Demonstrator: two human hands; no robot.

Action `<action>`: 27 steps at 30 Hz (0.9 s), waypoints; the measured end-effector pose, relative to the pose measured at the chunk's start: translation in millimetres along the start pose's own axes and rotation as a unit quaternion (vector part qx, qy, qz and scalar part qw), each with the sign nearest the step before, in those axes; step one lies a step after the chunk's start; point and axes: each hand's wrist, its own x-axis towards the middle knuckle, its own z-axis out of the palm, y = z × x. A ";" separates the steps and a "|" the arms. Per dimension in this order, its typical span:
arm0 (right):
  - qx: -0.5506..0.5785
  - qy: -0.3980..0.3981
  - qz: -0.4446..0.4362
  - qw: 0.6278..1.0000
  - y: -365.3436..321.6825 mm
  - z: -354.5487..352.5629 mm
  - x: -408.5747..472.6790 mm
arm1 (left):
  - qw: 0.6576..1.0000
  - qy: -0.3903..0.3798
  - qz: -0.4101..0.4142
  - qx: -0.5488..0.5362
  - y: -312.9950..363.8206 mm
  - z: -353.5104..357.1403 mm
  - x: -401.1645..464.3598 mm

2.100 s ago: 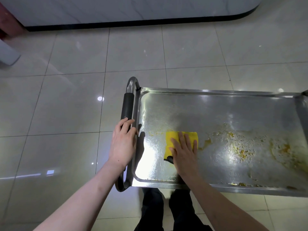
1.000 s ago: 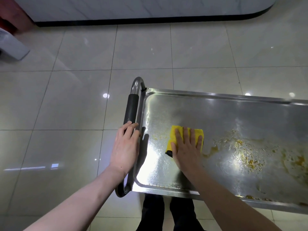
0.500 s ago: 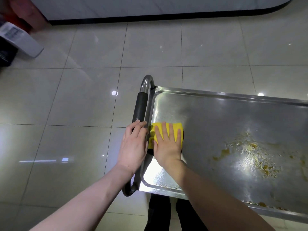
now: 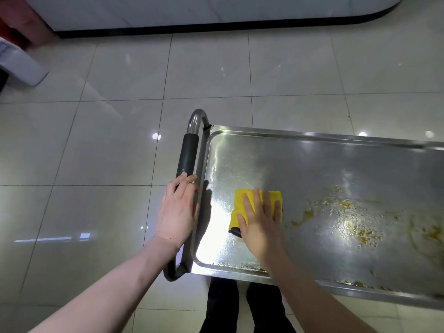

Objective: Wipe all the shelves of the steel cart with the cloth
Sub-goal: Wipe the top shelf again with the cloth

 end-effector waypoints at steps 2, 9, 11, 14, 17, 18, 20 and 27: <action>-0.004 0.001 0.006 1.000 0.5 1.1 2.7 | 1.000 -0.003 0.002 0.006 -0.3 0.9 1.9; -0.021 -0.027 0.000 0.999 -34.3 13.5 25.2 | 1.000 0.005 0.001 -0.010 0.7 0.2 4.0; -0.027 -0.044 -0.013 0.999 -53.0 17.1 32.5 | 1.000 0.004 -0.001 -0.009 -0.1 1.0 3.1; -0.022 -0.041 -0.038 0.998 -77.4 18.5 36.6 | 1.000 0.001 0.001 -0.003 -1.1 1.4 2.9; -0.019 -0.034 -0.053 0.998 -84.2 17.0 36.2 | 1.000 0.002 -0.001 -0.006 -0.4 -1.4 3.6; -0.018 -0.033 -0.057 0.998 -82.6 16.8 35.3 | 1.000 0.004 -0.001 -0.007 -0.2 -2.3 3.2; -0.019 -0.028 -0.068 0.997 -74.8 17.3 30.8 | 1.000 0.006 0.003 -0.006 0.1 -2.5 2.8; -0.050 -0.024 -0.116 0.992 -27.4 15.7 9.9 | 1.000 0.007 0.002 -0.001 0.8 -1.2 2.3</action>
